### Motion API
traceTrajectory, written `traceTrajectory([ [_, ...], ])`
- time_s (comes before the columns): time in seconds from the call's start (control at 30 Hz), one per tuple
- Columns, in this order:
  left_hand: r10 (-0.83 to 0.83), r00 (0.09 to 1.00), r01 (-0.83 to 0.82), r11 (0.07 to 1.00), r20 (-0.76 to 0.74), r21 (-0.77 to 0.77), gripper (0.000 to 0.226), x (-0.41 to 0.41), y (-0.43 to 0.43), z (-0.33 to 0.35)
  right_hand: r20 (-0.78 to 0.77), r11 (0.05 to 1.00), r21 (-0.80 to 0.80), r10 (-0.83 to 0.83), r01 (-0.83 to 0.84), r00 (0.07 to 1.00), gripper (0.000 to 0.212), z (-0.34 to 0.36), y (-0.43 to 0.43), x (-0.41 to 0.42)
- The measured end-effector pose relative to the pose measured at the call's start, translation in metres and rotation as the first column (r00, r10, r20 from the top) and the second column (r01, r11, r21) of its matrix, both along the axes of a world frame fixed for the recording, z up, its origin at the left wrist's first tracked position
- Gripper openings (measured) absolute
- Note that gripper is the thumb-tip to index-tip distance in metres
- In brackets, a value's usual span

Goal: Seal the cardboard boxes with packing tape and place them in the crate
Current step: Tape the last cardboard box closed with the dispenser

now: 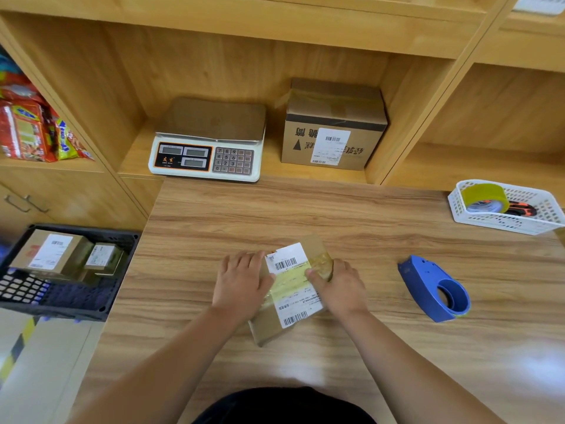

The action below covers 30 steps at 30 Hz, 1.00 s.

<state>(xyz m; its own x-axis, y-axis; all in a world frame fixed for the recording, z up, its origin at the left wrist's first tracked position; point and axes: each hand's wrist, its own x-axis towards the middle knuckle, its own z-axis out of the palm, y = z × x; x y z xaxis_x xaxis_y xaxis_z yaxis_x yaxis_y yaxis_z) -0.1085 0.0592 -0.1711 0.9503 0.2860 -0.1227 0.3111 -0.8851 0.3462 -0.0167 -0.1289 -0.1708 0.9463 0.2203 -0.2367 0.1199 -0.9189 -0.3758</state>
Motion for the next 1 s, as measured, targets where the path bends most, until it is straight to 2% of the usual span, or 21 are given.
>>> traceTrajectory([
  [0.1, 0.061, 0.998, -0.061, 0.994, 0.008, 0.087, 0.066, -0.002, -0.013, -0.008, -0.008, 0.995, 0.088, -0.039, 0.04, 0.999, 0.036, 0.0, -0.003, 0.004],
  [0.17, 0.08, 0.996, -0.082, 0.994, 0.033, 0.076, 0.066, 0.0, -0.013, -0.011, -0.013, 0.993, 0.099, -0.062, 0.063, 0.998, 0.034, 0.001, -0.006, 0.01],
  [0.33, 0.079, 0.996, -0.081, 0.995, 0.031, 0.062, 0.064, 0.0, -0.013, -0.011, 0.0, 0.994, 0.103, -0.041, 0.04, 0.999, 0.038, 0.002, -0.01, 0.017],
  [0.43, 0.09, 0.995, -0.091, 0.995, 0.038, 0.045, 0.058, 0.0, -0.013, -0.01, 0.032, 1.0, 0.01, -0.016, 0.015, 0.999, 0.041, 0.003, -0.005, 0.016],
  [0.53, 0.101, 0.994, -0.102, 0.995, 0.045, 0.018, 0.053, 0.002, -0.013, -0.008, 0.075, 0.994, -0.107, 0.032, -0.024, 0.997, 0.059, 0.001, 0.008, 0.01],
  [0.6, 0.106, 0.994, -0.107, 0.994, 0.031, 0.022, 0.052, 0.002, -0.014, -0.007, 0.043, 0.993, -0.12, 0.024, -0.019, 0.999, 0.07, -0.001, 0.014, 0.009],
  [0.8, 0.112, 0.993, -0.113, 0.993, 0.028, 0.031, 0.051, 0.002, -0.013, -0.007, 0.023, 0.999, -0.012, -0.039, 0.039, 0.999, 0.04, -0.005, 0.01, 0.017],
  [1.0, 0.111, 0.994, -0.112, 0.993, 0.012, 0.026, 0.051, 0.002, -0.014, -0.006, 0.027, 0.995, 0.016, -0.101, 0.1, 0.995, 0.036, -0.005, 0.011, 0.021],
])
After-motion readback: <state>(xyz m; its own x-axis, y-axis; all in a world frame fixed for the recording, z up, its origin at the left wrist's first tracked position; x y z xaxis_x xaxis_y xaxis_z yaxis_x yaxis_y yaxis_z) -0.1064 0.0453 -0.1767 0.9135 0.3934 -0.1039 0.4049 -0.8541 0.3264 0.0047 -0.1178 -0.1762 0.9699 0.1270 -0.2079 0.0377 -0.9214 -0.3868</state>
